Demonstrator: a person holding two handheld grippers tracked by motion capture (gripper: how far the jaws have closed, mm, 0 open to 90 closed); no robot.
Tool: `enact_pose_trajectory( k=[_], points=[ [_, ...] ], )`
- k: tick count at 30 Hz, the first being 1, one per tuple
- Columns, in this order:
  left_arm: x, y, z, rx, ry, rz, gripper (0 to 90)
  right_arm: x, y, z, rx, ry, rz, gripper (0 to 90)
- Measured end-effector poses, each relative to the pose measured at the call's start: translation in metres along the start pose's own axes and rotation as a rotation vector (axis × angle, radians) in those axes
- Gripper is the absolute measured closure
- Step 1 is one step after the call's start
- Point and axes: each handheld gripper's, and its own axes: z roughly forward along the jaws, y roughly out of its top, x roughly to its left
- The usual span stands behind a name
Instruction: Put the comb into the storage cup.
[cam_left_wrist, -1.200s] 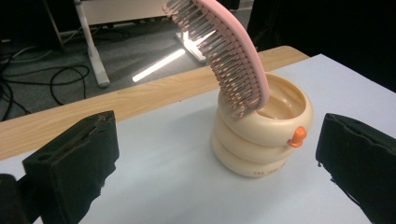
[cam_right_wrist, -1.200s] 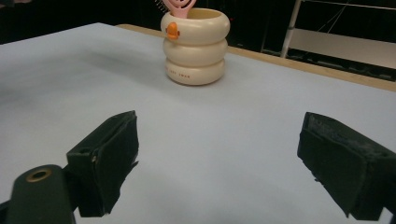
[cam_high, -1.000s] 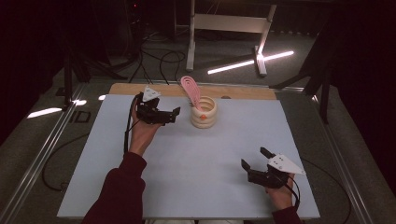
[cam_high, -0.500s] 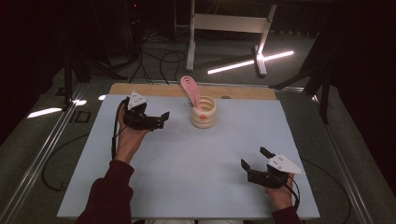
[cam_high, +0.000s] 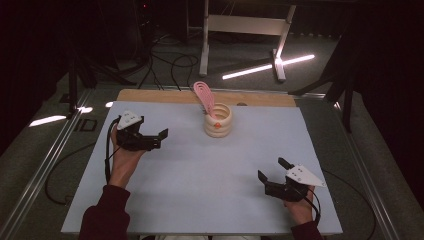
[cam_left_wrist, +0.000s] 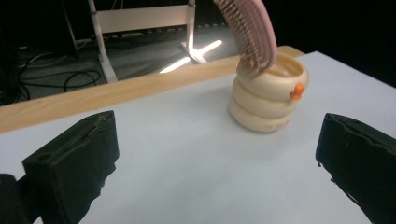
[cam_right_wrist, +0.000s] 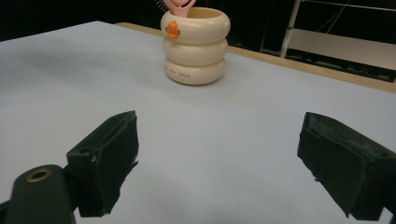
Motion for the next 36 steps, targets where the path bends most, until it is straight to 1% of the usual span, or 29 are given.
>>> enact_pose_trajectory(
  k=[2,4,5,7,8,12,13,14,16,18,21,29,33,36],
  points=[
    [0.001,-0.006,-0.004,0.003,-0.004,0.003,0.0,0.0,0.0,0.0,0.0,-0.002,0.0,12.2],
    [0.001,-0.006,-0.004,0.003,-0.004,0.003,0.0,-0.001,0.0,0.0,0.001,-0.003,-0.001,12.2],
    [0.001,-0.014,-0.009,0.0,-0.009,0.01,0.0,-0.001,0.0,0.0,0.001,-0.003,-0.001,12.2],
    [0.001,-0.016,-0.011,-0.003,-0.009,0.01,0.0,-0.001,0.0,-0.001,0.001,-0.008,-0.002,12.2],
    [0.001,-0.022,-0.016,-0.012,-0.012,0.011,0.0,-0.001,0.0,-0.001,0.001,-0.009,-0.002,12.2],
    [0.0,-0.028,-0.022,-0.017,-0.007,0.02,0.0,-0.002,0.0,-0.001,-0.001,-0.01,-0.006,12.2],
    [-0.001,-0.034,-0.027,-0.03,-0.004,0.022,0.0,-0.002,0.0,-0.001,0.0,-0.012,-0.007,12.2],
    [-0.001,-0.034,-0.027,-0.03,-0.004,0.022,0.0,-0.002,0.0,-0.001,0.0,-0.012,-0.007,12.2],
    [-0.002,-0.04,-0.032,-0.037,-0.002,0.023,0.0,-0.003,0.001,-0.003,-0.005,-0.016,-0.006,12.1],
    [-0.003,-0.044,-0.034,-0.038,-0.001,0.019,0.0,-0.004,0.001,-0.003,-0.009,-0.015,-0.005,12.1],
    [-0.004,-0.051,-0.037,-0.033,0.002,0.026,0.0,-0.004,0.002,-0.005,-0.012,-0.016,-0.005,12.0],
    [-0.004,-0.069,-0.042,-0.033,0.01,0.026,0.0,-0.003,0.003,-0.007,-0.019,-0.014,-0.01,11.7],
    [-0.004,-0.076,-0.046,-0.045,0.008,0.021,0.0,-0.003,0.004,-0.009,-0.026,-0.014,-0.008,11.7],
    [-0.005,-0.078,-0.051,-0.056,0.014,0.031,0.0,-0.002,0.005,-0.01,-0.03,-0.012,-0.009,11.6]
  ],
)
